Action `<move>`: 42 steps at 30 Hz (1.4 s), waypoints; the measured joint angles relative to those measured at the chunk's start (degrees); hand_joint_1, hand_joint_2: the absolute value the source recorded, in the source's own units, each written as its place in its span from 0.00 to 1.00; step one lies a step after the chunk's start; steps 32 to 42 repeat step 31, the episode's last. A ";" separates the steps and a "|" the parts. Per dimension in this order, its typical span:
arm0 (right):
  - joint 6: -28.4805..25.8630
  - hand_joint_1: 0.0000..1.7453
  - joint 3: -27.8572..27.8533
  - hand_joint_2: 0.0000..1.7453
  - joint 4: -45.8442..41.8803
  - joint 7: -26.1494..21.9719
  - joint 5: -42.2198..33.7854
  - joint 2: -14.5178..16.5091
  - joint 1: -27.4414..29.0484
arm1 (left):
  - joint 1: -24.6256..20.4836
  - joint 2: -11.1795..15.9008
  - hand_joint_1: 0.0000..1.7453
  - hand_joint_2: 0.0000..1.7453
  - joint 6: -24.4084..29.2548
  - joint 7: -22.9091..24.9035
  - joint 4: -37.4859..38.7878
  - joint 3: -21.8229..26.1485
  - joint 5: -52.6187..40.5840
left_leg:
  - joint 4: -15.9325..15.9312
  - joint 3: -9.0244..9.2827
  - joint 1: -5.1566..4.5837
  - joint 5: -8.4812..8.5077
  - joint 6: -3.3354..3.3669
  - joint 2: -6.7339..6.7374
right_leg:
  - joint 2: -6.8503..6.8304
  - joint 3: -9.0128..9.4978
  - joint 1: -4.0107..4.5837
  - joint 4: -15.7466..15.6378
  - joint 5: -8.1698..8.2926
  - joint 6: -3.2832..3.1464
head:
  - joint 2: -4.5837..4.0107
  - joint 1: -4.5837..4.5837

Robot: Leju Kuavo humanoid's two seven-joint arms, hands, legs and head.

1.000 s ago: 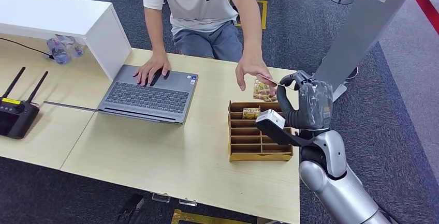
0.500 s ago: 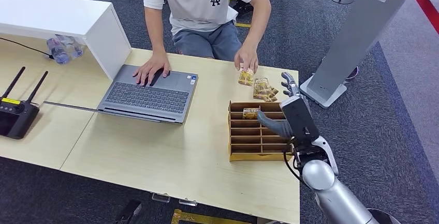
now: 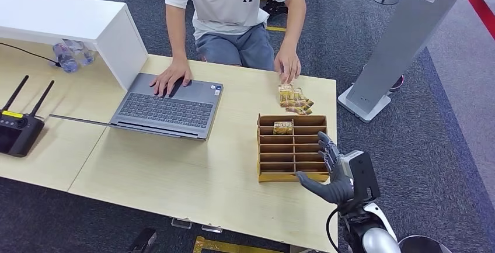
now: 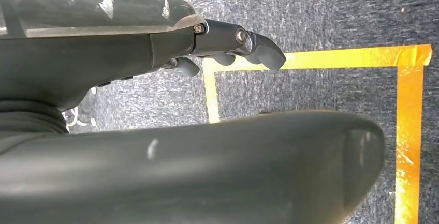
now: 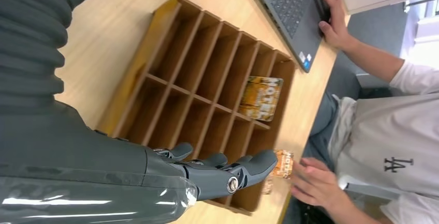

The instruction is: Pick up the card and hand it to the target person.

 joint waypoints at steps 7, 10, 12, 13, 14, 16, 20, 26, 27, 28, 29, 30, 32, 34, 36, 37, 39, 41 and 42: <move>-0.25 0.00 -2.72 1.00 -4.61 1.57 1.91 -1.16 5.21 | 0.00 0.06 0.00 0.00 0.38 0.31 0.00 0.00 -0.15 | 0.00 0.01 0.00 0.00 0.00 0.01 | 0.00 0.01 0.00 0.00 0.00 0.00 | 0.00 0.01; -0.25 0.00 -3.82 1.00 -6.02 2.02 3.21 -1.39 6.68 | -0.01 0.05 0.00 0.00 0.42 0.31 0.00 0.00 -0.45 | 0.00 0.01 0.00 0.00 0.00 0.01 | 0.00 0.01 0.00 0.00 0.00 0.00 | 0.00 0.01; -0.25 0.00 -4.57 1.00 -6.82 2.31 4.12 -1.45 7.43 | -0.02 0.05 0.00 0.00 0.42 0.31 0.00 0.00 -0.61 | 0.00 0.01 0.00 0.00 0.00 0.01 | 0.01 0.01 0.00 0.00 0.00 0.00 | 0.00 0.01; -0.25 0.00 -4.90 1.00 -7.19 2.48 4.62 -1.45 7.73 | -0.02 0.06 0.00 0.00 0.42 0.31 0.00 0.00 -0.69 | 0.00 0.01 0.00 0.00 0.00 0.01 | 0.01 0.01 0.00 0.00 0.00 0.00 | 0.00 0.01; -0.25 0.00 -5.26 1.00 -7.55 2.67 5.21 -1.45 8.03 | -0.02 0.06 0.00 0.00 0.42 0.31 0.00 0.00 -0.78 | 0.00 0.01 0.00 0.00 0.00 0.01 | 0.01 0.01 0.00 0.00 0.00 0.00 | 0.00 0.01; -0.26 0.00 -5.99 1.00 -8.29 3.17 6.53 -1.44 8.57 | -0.02 0.06 0.00 0.00 0.42 0.31 0.00 0.00 -0.92 | 0.00 0.01 0.00 0.00 0.00 0.01 | 0.00 0.01 0.00 0.00 0.00 0.00 | 0.00 0.01; -0.39 0.00 -7.19 1.00 -9.44 3.84 8.09 -1.43 9.30 | -0.04 0.06 0.00 0.00 0.42 0.38 0.00 0.00 -0.98 | 0.00 0.02 0.00 0.00 0.00 0.01 | 0.01 0.01 0.00 -0.01 0.00 0.00 | 0.00 0.01; -0.49 0.00 -8.45 1.00 -10.60 4.42 9.26 -1.32 10.14 | -0.06 0.04 0.00 0.00 0.42 0.61 0.00 0.00 -1.06 | 0.00 0.02 0.00 0.00 0.00 0.01 | 0.01 0.01 0.00 0.00 0.00 0.00 | 0.00 0.00; -0.49 0.00 -8.63 1.00 -10.72 4.46 9.40 -1.28 10.28 | -0.07 0.04 0.00 0.00 0.42 0.66 0.00 0.00 -1.09 | 0.00 0.01 0.00 0.00 0.00 0.01 | 0.01 0.01 0.00 0.00 0.00 0.00 | 0.00 0.01; -0.48 0.00 -8.80 1.00 -10.83 4.49 9.54 -1.24 10.41 | -0.07 0.04 0.00 0.00 0.42 0.68 0.00 0.00 -1.11 | 0.00 0.01 0.00 0.00 0.00 0.01 | 0.01 0.01 0.00 0.00 0.00 0.00 | 0.00 0.01; -0.48 0.00 -8.95 1.00 -10.93 4.51 9.67 -1.20 10.53 | -0.07 0.04 0.00 0.00 0.42 0.68 0.00 0.00 -1.13 | 0.00 0.01 0.00 0.00 0.00 0.01 | 0.01 0.01 0.00 0.00 0.00 0.00 | 0.00 0.01; -0.47 0.00 -9.06 1.00 -11.00 4.51 9.75 -1.16 10.61 | -0.07 0.04 0.00 0.00 0.41 0.68 0.00 0.00 -1.14 | 0.00 0.01 0.00 0.00 0.00 0.01 | 0.01 0.01 0.00 -0.01 0.00 0.00 | 0.00 0.01; -0.47 0.00 -9.10 1.00 -11.02 4.52 9.78 -1.15 10.64 | -0.07 0.04 0.00 0.00 0.41 0.68 0.00 0.00 -1.14 | 0.00 0.01 0.00 0.00 0.00 0.01 | 0.01 0.01 0.00 -0.01 0.00 0.00 | 0.00 0.01; -0.47 0.00 -9.10 1.00 -11.02 4.52 9.78 -1.15 10.64 | -0.07 0.04 0.00 0.00 0.41 0.68 0.00 0.00 -1.14 | 0.00 0.01 0.00 0.00 0.00 0.01 | 0.01 0.01 0.00 -0.01 0.00 0.00 | 0.00 0.01; -0.47 0.00 -9.10 1.00 -11.02 4.52 9.78 -1.15 10.64 | -0.07 0.04 0.00 0.00 0.41 0.68 0.00 0.00 -1.14 | 0.00 0.01 0.00 0.00 0.00 0.01 | 0.01 0.01 0.00 -0.01 0.00 0.00 | 0.00 0.01; -0.47 0.00 -9.10 1.00 -11.02 4.52 9.78 -1.15 10.64 | -0.07 0.04 0.00 0.00 0.41 0.68 0.00 0.00 -1.14 | 0.00 0.01 0.00 0.00 0.00 0.01 | 0.01 0.01 0.00 -0.01 0.00 0.00 | 0.00 0.01; -0.47 0.00 -9.10 1.00 -11.02 4.52 9.78 -1.15 10.64 | -0.07 0.04 0.00 0.00 0.41 0.68 0.00 0.00 -1.14 | 0.00 0.01 0.00 0.00 0.00 0.01 | 0.01 0.01 0.00 -0.01 0.00 0.00 | 0.00 0.01; -0.47 0.00 -9.10 1.00 -11.02 4.52 9.78 -1.15 10.64 | -0.07 0.04 0.00 0.00 0.41 0.68 0.00 0.00 -1.14 | 0.00 0.01 0.00 0.00 0.00 0.01 | 0.01 0.01 0.00 -0.01 0.00 0.00 | 0.00 0.01; -0.47 0.00 -9.10 1.00 -11.02 4.52 9.78 -1.15 10.64 | -0.07 0.04 0.00 0.00 0.41 0.68 0.00 0.00 -1.14 | 0.00 0.01 0.00 0.00 0.00 0.01 | 0.01 0.01 0.00 -0.01 0.00 0.00 | 0.00 0.01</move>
